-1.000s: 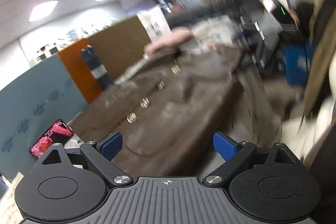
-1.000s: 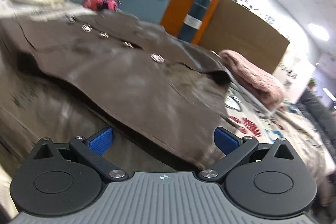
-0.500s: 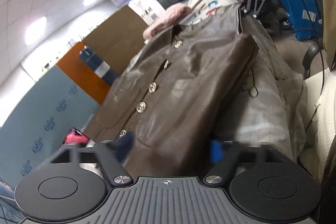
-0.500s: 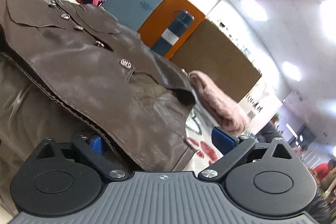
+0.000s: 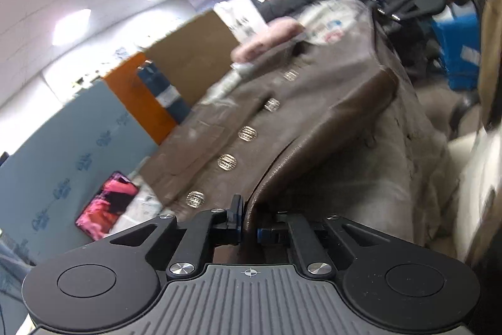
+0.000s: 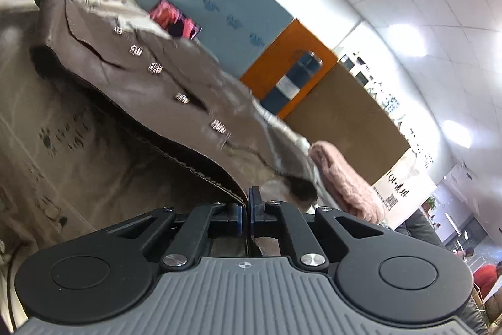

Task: Fold clothes

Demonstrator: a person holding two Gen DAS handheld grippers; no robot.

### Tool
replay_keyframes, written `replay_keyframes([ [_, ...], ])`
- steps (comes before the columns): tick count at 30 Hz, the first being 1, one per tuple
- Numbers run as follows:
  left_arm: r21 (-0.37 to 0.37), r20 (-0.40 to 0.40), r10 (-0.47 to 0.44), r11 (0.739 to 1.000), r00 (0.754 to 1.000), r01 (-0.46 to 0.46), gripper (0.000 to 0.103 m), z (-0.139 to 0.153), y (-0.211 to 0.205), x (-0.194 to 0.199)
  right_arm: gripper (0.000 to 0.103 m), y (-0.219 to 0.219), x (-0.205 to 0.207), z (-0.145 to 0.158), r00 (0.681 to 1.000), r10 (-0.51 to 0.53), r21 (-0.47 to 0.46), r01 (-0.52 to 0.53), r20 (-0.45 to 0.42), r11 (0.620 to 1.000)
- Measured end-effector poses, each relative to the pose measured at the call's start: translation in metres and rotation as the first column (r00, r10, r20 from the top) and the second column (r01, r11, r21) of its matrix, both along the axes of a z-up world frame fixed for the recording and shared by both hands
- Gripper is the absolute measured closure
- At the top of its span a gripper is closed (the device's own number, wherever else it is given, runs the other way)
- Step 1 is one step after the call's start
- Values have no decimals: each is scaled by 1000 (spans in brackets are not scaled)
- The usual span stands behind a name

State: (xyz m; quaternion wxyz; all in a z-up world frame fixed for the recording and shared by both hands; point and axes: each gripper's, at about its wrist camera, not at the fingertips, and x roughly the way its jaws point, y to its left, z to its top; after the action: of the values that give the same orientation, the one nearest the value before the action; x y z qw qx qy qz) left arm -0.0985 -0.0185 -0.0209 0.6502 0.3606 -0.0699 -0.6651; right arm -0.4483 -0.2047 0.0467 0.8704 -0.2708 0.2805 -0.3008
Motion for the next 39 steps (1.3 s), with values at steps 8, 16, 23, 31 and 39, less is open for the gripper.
replay_keyframes([
  [8,-310,-130,110,940,985,-146,95,15,-30,23,99,-23,13,20,995,11,-54,-6,95,999],
  [16,-344,-147,183,912,972,-224,95,38,-101,49,99,-71,32,42,981,49,-77,-35,188,996],
  [23,-260,-209,240,921,948,-290,95,39,-176,79,99,-139,71,49,984,71,-42,-64,165,997],
  [31,-60,-314,273,950,910,-306,91,19,-248,122,99,-200,113,34,994,38,58,-45,107,997],
  [39,41,-398,362,925,843,-378,80,2,-281,147,97,-232,136,14,997,4,142,-15,76,990],
])
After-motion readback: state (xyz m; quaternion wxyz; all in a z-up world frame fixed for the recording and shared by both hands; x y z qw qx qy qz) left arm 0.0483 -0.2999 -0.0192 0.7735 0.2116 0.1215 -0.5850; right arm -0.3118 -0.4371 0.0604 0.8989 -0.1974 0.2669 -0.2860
